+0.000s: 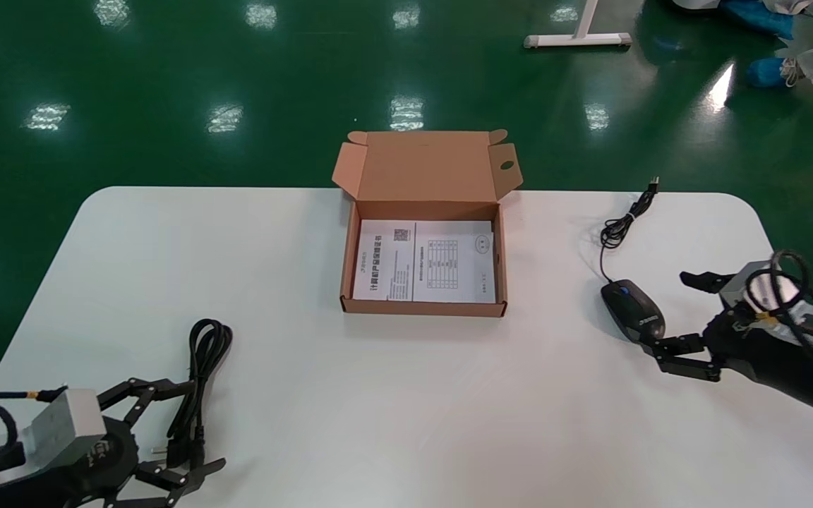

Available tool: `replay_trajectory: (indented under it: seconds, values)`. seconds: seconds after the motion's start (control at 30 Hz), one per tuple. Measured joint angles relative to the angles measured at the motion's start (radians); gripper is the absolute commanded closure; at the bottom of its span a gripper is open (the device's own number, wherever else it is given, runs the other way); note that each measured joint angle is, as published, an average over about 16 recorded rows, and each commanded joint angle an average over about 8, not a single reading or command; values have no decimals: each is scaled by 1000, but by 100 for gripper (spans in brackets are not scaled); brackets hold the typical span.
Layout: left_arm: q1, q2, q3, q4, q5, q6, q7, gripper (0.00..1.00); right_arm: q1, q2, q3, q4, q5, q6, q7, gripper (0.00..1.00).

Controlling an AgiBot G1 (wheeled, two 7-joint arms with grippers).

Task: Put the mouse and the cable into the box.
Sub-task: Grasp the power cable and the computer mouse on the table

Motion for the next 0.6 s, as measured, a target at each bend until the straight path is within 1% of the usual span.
replay_trajectory:
  seconds: [0.3,0.6]
  values:
    - [67,-6,-8,-35,21,-95,-17,0,-4,-67,-18,-62,-41,78,-14,0]
    - [111,-12,-8,-58,40,-156,-37,0,11,-115,-26,-129,-59,122,-22,0]
